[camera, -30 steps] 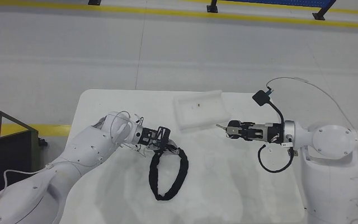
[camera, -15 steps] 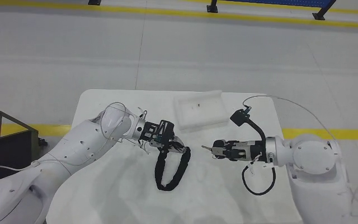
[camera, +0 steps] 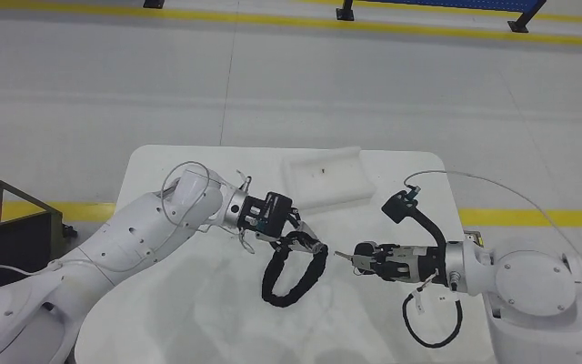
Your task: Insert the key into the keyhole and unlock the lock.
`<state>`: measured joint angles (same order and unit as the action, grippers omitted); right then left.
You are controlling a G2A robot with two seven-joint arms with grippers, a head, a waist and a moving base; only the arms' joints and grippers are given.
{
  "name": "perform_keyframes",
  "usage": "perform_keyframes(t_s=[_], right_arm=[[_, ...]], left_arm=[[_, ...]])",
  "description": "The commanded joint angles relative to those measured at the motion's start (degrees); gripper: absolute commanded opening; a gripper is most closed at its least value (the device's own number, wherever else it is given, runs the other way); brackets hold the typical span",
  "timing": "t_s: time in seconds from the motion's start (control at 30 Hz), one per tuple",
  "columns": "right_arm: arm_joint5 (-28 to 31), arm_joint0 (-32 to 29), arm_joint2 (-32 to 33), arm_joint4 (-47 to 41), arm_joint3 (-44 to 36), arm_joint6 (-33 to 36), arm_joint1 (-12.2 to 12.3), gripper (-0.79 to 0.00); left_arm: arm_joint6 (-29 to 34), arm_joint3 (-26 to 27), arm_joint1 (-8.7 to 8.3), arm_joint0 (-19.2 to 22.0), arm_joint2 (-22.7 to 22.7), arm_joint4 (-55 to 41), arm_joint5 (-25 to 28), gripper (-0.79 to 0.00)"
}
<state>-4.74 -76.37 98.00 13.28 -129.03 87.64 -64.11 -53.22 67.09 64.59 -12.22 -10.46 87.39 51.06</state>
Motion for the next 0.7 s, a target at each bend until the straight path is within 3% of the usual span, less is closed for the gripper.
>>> perform_keyframes(t_s=[0.0, 0.33, 0.47, 0.67], right_arm=[[0.0, 0.0, 0.0, 0.0, 0.0, 0.0, 0.0, -0.785], [-0.5, -0.8, -0.7, -0.5, 0.5, -0.6, 0.0, -0.785], [-4.3, -0.9, -2.2, -3.1, 0.7, 0.4, 0.8, -0.785], [-11.0, -1.0, -2.2, -1.3, -5.1, 0.4, 3.9, -0.785]], left_arm=[[0.0, 0.0, 0.00, 0.0, 0.0, 0.0, 0.0, -0.785], [0.0, 0.0, 0.00, 0.0, 0.0, 0.0, 0.0, -0.785], [1.5, -0.1, -0.02, -1.8, -0.7, -2.0, -1.0, -0.785], [3.5, 2.0, 0.61, -3.4, -2.6, -4.9, 0.6, -0.785]])
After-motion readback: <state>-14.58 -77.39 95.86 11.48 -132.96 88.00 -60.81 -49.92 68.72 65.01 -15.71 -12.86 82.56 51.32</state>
